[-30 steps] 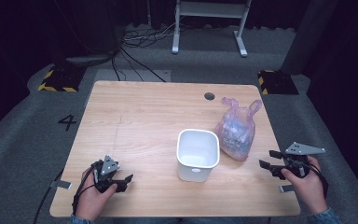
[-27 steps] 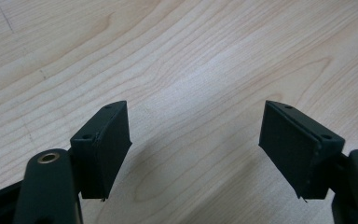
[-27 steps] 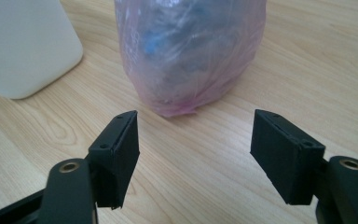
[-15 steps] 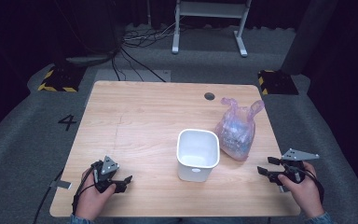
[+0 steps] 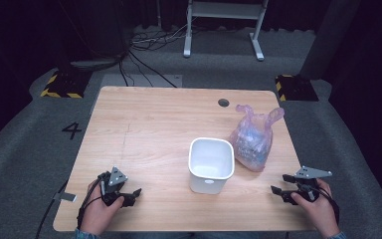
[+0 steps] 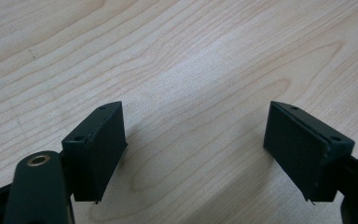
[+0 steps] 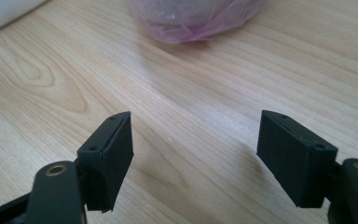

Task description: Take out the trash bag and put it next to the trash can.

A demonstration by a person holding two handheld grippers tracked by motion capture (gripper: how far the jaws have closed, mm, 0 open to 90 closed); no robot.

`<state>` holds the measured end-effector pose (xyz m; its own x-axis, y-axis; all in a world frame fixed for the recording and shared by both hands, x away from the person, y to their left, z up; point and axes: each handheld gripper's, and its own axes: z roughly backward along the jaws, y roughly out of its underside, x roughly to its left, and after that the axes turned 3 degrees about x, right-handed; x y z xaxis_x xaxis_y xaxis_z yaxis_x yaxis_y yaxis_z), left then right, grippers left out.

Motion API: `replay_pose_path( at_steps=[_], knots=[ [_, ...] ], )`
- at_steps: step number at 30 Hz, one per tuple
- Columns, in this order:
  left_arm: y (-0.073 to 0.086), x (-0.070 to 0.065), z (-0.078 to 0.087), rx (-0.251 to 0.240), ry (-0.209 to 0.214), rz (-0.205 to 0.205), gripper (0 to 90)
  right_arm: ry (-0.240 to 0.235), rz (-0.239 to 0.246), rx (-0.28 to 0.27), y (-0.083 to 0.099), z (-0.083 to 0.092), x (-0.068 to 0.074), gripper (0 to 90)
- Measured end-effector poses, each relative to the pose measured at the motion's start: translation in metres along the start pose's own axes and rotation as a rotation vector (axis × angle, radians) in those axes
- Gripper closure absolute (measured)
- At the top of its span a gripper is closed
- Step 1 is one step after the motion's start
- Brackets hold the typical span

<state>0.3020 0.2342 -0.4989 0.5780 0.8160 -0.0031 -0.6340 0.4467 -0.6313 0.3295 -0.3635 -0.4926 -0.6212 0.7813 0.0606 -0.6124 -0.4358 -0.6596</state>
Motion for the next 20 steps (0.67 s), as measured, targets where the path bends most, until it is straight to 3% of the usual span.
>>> replay_pose_path(
  at_steps=[6,9,11,20],
  knots=[
    [0.000,0.000,-0.002,-0.009,0.007,0.002,17.8,0.025,0.035,0.012,0.003,-0.006,0.004,15.3],
    [0.002,0.001,-0.004,-0.033,0.019,-0.001,15.5,0.050,0.041,-0.025,0.006,-0.012,0.006,9.3],
    [0.004,0.002,-0.006,-0.057,0.022,-0.009,14.6,0.048,0.043,-0.023,0.006,-0.012,0.006,9.0],
    [0.004,0.002,-0.006,-0.057,0.024,-0.009,14.2,0.057,0.041,-0.022,0.006,-0.012,0.006,7.9]
  ],
)
